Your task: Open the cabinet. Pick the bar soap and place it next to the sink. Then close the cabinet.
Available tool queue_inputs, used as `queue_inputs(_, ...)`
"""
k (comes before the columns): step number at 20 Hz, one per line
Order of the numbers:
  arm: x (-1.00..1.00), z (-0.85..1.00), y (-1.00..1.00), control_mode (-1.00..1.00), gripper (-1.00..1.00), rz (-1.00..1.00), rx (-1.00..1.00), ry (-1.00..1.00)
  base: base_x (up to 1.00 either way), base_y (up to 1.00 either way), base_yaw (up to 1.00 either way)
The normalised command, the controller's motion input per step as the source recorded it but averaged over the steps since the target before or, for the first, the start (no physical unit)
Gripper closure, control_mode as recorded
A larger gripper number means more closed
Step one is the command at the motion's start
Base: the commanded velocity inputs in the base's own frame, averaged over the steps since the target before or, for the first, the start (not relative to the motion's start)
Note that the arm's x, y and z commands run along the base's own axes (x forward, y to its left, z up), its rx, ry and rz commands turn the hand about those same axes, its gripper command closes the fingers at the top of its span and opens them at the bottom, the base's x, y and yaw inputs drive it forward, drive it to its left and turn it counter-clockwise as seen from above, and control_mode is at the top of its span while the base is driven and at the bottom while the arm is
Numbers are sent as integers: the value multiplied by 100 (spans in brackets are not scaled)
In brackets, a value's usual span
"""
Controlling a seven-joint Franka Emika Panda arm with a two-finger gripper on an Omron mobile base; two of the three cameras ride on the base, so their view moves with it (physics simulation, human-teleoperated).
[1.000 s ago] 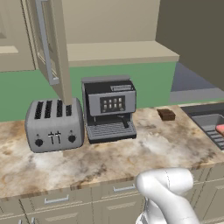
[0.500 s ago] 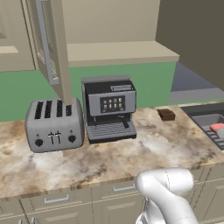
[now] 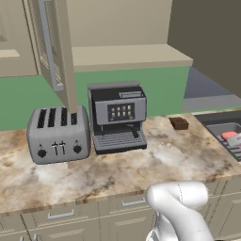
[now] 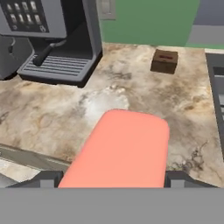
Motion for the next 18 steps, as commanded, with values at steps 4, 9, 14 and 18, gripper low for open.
queue_inputs(4, 55, -40, -43, -100, 100, 0, 0, 0, 0, 0, 0)
queue_inputs(9, 60, -51, -26, -100, 100, 0, 0, 0, 0, 0, 0)
queue_inputs(14, 66, -59, -15, -100, 100, 0, 0, 0, 0, 0, 0)
queue_inputs(18, 46, -46, -19, -100, 100, 0, 0, 0, 0, 0, 0)
